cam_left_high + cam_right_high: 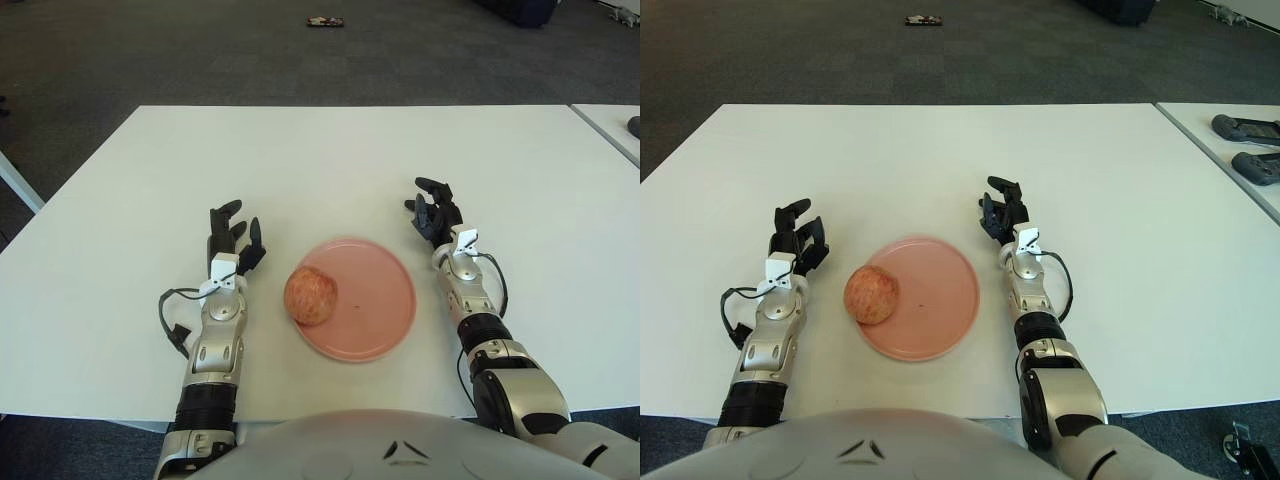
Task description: Put the apple into the plate.
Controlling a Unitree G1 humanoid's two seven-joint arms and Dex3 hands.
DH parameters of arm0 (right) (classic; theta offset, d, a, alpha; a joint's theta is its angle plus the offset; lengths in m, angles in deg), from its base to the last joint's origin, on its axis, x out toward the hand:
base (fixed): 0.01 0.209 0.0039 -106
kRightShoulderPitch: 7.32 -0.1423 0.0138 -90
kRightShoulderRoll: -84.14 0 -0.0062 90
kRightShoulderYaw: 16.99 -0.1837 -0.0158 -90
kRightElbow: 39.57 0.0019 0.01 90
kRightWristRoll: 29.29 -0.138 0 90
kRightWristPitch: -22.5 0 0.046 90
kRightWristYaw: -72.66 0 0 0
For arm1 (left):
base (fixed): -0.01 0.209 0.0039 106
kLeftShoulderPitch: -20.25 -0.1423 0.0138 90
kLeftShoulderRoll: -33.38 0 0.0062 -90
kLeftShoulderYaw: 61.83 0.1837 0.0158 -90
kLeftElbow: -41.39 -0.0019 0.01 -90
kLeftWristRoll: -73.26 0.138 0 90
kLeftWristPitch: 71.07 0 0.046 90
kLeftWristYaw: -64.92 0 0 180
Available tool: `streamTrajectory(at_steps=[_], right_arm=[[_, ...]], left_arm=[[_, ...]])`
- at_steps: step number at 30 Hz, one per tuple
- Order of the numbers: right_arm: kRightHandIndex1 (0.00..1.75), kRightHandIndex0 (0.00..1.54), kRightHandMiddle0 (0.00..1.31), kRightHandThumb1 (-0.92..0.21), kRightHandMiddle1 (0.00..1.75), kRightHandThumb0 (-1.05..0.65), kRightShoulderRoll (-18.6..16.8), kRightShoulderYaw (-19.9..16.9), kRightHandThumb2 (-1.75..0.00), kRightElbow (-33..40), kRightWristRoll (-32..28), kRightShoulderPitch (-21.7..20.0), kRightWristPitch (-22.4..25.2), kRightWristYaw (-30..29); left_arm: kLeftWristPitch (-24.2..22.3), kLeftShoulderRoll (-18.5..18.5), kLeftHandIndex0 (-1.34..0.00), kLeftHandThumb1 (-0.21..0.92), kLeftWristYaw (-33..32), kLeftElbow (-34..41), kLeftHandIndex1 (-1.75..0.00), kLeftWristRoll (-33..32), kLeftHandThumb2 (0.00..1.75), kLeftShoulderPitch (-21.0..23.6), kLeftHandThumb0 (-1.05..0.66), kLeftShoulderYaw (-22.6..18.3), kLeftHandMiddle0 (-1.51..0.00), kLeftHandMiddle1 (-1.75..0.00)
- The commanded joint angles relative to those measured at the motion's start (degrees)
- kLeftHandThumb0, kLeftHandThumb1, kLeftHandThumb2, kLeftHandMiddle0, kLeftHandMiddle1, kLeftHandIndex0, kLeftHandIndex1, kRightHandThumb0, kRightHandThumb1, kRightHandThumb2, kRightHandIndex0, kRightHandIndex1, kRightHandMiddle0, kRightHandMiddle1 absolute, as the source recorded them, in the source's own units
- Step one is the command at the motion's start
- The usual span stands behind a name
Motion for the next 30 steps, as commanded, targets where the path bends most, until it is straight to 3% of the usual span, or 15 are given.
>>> streamTrajectory(at_steps=[1, 14, 30], right_arm=[[0.96, 0.19, 0.00, -0.92, 1.04, -0.66, -0.1, -0.9, -0.76, -2.6, -0.2, 0.7, 0.8, 0.2], [0.94, 0.21, 0.00, -0.92, 1.16, -0.67, -0.5, -2.4, -0.77, -2.7, -1.2, 0.8, -1.1, 1.4], [0.92, 0.23, 0.00, -0.92, 1.12, -0.64, -1.3, -2.5, -0.75, 1.7, -0.6, 4.2, -1.9, 1.9]], left_arm=[[-0.7, -0.4, 0.00, 0.92, -0.2, -0.7, -0.97, 0.0, 0.75, -0.1, -0.77, -0.4, -0.28, -0.65], [0.0, -0.5, 0.00, 0.92, 0.3, -0.4, -0.96, -0.2, 0.75, -0.5, -0.77, -0.5, -0.26, -0.63], [-1.2, -0.4, 0.00, 0.92, 0.1, -0.3, -0.95, 0.0, 0.75, -0.4, -0.76, -0.6, -0.26, -0.62]])
